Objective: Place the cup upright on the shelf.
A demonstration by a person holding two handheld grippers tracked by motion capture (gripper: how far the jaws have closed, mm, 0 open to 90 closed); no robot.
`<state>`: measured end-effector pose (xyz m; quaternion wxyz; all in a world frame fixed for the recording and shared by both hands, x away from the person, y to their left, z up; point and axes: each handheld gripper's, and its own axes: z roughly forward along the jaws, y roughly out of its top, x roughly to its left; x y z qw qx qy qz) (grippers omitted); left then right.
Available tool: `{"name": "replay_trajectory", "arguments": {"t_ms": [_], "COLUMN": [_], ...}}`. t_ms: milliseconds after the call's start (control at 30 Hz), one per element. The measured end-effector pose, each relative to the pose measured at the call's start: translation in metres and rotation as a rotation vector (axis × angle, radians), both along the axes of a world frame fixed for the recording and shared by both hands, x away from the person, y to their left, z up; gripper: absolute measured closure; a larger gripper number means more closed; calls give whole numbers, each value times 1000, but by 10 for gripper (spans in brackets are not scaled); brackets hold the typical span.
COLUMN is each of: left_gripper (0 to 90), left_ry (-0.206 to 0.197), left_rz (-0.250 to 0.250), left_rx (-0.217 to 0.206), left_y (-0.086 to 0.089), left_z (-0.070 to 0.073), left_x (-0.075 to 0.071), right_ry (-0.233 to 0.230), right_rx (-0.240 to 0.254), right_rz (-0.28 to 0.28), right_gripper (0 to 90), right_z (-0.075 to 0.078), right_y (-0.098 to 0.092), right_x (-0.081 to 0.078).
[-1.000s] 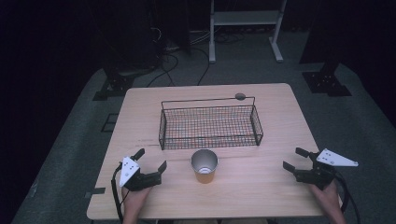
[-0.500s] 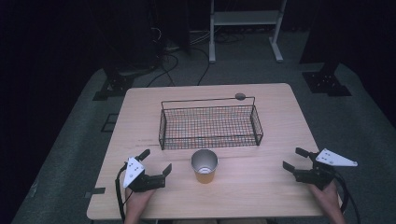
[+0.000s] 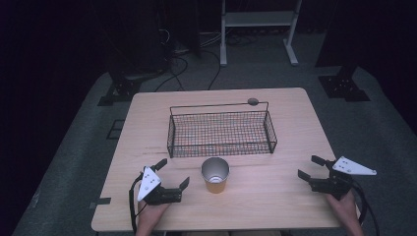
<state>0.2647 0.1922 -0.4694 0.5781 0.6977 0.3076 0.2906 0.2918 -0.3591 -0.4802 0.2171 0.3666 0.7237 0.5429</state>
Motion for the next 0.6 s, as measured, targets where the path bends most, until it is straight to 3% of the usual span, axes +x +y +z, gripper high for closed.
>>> {"name": "replay_trajectory", "arguments": {"t_ms": [233, 600], "left_gripper": [7, 7], "left_ry": [9, -4], "left_rz": [-45, -105], "left_rx": [-44, -20], "left_y": [-4, -17], "left_z": [2, 3], "left_x": [-2, -7], "right_ry": [0, 1], "right_rx": [0, 0], "right_rz": [0, 1], "right_gripper": [139, 139], "right_z": [0, 0], "right_y": [0, 0], "right_x": [0, 0]}}
